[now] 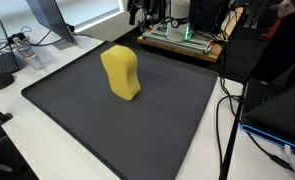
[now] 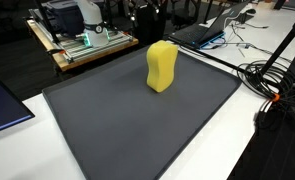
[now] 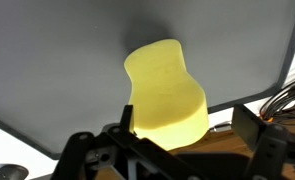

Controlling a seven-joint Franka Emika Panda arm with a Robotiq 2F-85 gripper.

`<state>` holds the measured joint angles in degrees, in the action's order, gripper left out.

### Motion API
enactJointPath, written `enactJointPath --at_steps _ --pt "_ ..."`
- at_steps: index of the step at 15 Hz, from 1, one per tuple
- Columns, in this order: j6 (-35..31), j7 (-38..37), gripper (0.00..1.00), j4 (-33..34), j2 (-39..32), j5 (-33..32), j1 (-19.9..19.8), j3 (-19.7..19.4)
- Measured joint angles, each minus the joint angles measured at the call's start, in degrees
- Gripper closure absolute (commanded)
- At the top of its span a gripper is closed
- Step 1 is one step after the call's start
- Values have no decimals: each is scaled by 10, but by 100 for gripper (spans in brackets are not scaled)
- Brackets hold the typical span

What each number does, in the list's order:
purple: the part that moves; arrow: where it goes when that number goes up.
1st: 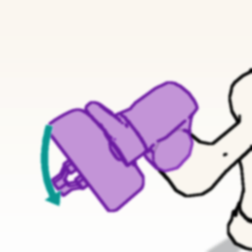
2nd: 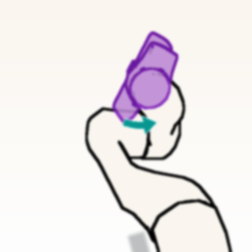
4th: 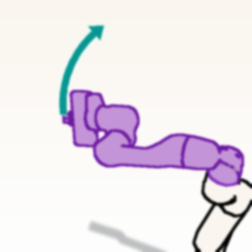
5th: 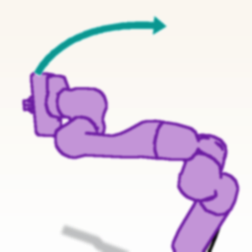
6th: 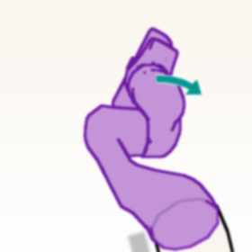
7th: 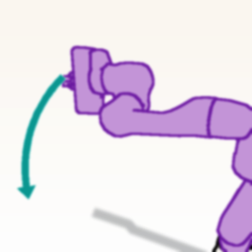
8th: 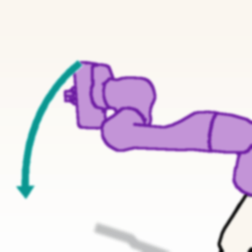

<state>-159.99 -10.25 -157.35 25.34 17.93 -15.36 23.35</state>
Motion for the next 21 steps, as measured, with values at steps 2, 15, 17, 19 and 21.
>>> enactJointPath --at_steps 2,15,17,19,21 --pt "-1 0 0 0 -4 -1 0 -3" --pt "287 -233 0 158 -17 -330 94 49" --pt "324 -251 0 201 -38 -376 101 60" --pt "371 -262 0 249 -70 -421 110 69" --pt "416 -265 0 301 -111 -461 125 71"
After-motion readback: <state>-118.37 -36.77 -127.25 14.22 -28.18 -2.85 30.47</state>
